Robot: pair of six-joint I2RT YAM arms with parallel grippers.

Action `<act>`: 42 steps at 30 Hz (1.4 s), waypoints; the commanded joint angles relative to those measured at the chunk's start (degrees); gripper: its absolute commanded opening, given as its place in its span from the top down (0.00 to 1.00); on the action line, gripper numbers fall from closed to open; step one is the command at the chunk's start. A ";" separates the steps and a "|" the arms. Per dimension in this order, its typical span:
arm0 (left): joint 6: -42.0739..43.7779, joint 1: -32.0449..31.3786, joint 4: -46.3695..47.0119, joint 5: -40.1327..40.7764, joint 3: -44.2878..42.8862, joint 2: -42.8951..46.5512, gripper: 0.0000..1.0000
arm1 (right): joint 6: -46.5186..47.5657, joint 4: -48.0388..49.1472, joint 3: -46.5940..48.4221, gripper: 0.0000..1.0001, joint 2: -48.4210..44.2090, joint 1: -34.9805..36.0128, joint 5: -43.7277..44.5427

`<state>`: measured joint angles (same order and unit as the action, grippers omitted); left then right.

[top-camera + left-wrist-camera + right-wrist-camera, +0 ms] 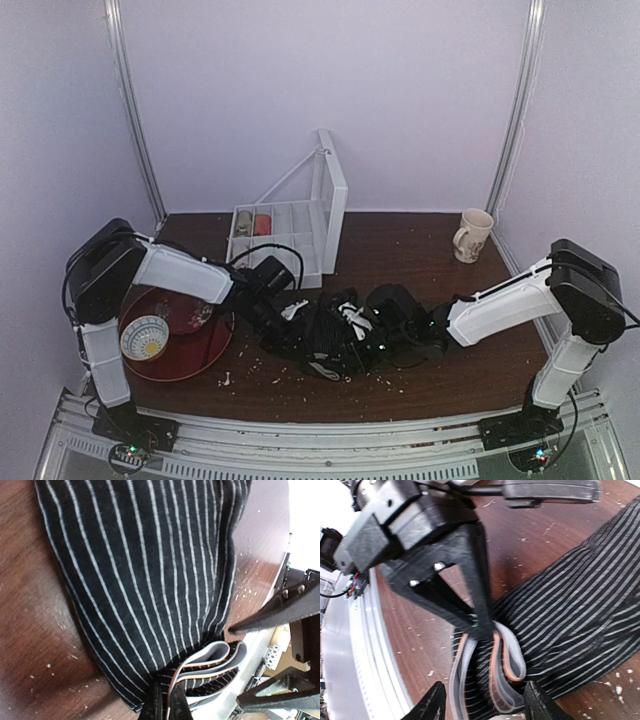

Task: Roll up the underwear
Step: Roll the underwear at the center of the board.

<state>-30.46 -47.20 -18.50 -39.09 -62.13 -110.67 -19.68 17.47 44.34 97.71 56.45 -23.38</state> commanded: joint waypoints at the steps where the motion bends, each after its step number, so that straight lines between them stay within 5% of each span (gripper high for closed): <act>1: -0.47 -0.26 -6.28 2.11 0.34 -2.34 1.00 | 1.55 3.36 -1.68 0.47 0.58 0.55 4.36; 19: -1.01 -0.26 -7.25 2.17 -0.44 -3.48 1.00 | 5.31 2.02 -2.25 0.46 0.45 6.75 7.19; 32: -1.28 -0.27 -7.29 1.89 -0.59 -3.72 1.00 | 9.89 -4.18 2.09 0.69 3.15 12.47 18.71; 42: -1.12 -0.27 -7.32 1.58 -0.41 -3.52 1.00 | 9.27 -4.09 1.46 1.00 3.51 12.56 21.69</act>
<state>-31.48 -47.20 -21.61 -40.77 -63.40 -111.70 -9.98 14.85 45.58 100.22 68.60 -3.92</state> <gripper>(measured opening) 0.014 0.035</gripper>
